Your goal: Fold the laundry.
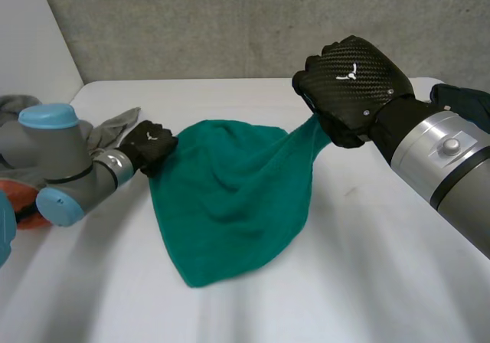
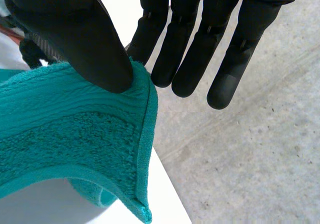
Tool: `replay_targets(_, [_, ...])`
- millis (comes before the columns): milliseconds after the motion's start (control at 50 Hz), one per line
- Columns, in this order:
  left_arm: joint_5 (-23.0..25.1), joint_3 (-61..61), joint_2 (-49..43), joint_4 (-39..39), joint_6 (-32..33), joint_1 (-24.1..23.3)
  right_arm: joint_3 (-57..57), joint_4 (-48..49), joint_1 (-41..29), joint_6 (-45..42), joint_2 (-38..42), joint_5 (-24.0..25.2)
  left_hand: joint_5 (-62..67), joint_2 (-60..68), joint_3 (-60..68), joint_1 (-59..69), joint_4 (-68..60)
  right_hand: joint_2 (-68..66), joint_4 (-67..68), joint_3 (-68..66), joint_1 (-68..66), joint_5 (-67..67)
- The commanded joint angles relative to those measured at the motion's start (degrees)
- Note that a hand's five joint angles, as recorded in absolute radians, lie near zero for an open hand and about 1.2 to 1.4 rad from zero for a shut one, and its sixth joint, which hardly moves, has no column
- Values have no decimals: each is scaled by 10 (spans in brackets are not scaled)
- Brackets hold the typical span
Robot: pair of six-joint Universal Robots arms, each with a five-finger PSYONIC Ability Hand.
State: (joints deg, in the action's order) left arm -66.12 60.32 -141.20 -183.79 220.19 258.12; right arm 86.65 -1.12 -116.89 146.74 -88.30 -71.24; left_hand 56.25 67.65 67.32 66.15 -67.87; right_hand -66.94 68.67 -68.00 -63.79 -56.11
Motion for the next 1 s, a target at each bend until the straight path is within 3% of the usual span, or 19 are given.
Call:
replay_targets(20, [-53, 53, 58, -54, -27, -16, -2, 8, 14, -1, 10, -1, 137, 124, 127, 139, -121, -131, 113, -120, -162, -139])
replay_targets(200, [-48, 160, 171, -131, -54, -24, -19, 9, 32, 1, 23, 1, 109, 95, 99, 110, -93, -131, 113, -120, -162, -139])
replay_targets(240, [-45, 168, 167, -131, -50, -23, -17, 13, 33, 2, 23, 1, -236, -250, -246, -235, 252, -131, 113, -120, -162, -139])
replay_targets(260, [-42, 168, 157, -127, -40, -18, -16, 14, 33, 1, 23, 1, -563, -576, -573, -561, 579, -131, 113, -120, -162, -139])
replay_targets(320, [-43, 157, 134, -119, -9, -10, -13, 14, 33, 1, 26, 1, -563, -576, -573, -561, 579, -131, 113, -120, -162, -139])
replay_targets(420, [-51, 120, 79, -72, 103, 22, -8, 15, 36, 2, 33, 1, -563, -576, -573, -561, 579, -131, 113, -120, -162, -139])
replay_targets(500, [-38, 99, 58, -27, 139, 28, -6, 15, 37, 2, 38, 1, -563, -576, -573, -561, 579, -131, 113, -120, -162, -139])
replay_targets(740, [36, 41, 27, 19, 92, 29, -3, 16, 40, 3, 47, 1, -563, -576, -573, -561, 579, -131, 113, -120, -162, -139])
replay_targets(1000, [46, -18, -11, 19, 28, 13, 7, 20, 45, 3, 50, 1, -481, -495, -492, -480, 497, -131, 113, -120, -162, -139])
